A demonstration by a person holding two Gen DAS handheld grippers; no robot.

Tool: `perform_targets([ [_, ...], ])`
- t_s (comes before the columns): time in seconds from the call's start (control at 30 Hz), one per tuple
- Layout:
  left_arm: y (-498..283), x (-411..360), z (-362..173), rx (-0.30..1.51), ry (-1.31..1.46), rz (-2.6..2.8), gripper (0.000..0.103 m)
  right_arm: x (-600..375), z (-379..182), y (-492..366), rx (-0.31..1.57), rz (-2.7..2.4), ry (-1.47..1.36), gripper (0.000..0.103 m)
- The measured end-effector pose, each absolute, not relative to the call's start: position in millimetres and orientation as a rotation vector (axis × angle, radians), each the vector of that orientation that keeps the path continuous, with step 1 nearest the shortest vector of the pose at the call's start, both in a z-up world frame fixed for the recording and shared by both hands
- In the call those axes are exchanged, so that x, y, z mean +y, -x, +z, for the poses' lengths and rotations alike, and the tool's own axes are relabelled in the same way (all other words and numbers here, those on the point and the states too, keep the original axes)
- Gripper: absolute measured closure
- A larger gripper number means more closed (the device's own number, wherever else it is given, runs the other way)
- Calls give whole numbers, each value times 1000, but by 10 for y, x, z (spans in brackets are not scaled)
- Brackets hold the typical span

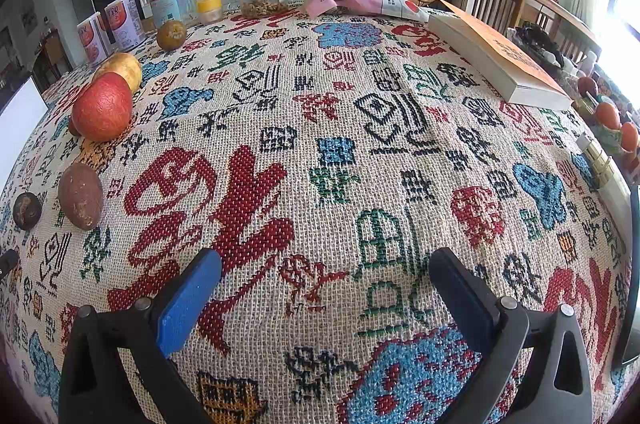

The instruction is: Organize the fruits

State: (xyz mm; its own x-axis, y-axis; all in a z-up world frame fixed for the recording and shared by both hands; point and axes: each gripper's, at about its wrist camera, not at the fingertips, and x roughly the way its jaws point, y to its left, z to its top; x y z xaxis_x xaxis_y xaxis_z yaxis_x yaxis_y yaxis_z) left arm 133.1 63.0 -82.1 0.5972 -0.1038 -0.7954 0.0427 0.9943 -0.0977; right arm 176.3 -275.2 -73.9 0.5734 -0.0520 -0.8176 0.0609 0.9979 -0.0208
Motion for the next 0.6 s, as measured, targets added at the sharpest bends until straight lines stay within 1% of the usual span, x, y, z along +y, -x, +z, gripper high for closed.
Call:
perform_targets([
  [0.07, -1366, 454, -764, 933, 74, -173, 2, -2752, -738, -1764, 958, -66, -10, 0],
  [0.13, -1481, 250, -720, 930, 18, -189, 2, -2752, -739, -1764, 958, -66, -10, 0],
  [0.2, -1650, 103, -744, 933, -32, -173, 2, -2753, -738, -1764, 958, -66, -10, 0],
  [0.27, -1808, 51, -826, 952, -35, -136, 4, -2752, -738, -1764, 958, -66, -10, 0],
  [0.3, -1845, 51, -844, 950, -30, -115, 11, -2752, -738, -1764, 958, -66, -10, 0],
  [0.33, -1838, 53, -820, 919, -33, -94, 19, -2752, -738, -1764, 958, -66, -10, 0],
  [0.37, -1829, 69, -798, 903, -16, -106, 45, -2752, -738, -1764, 958, -66, -10, 0],
  [0.4, -1812, 97, -781, 896, -1, -115, 64, -2752, -738, -1764, 958, -66, -10, 0],
  [0.5, -1742, 232, -760, 899, 48, -116, 63, -2752, -738, -1764, 958, -66, -10, 0],
  [0.6, -1631, 408, -730, 900, 41, -92, 63, -2752, -738, -1763, 958, -66, -10, 0],
])
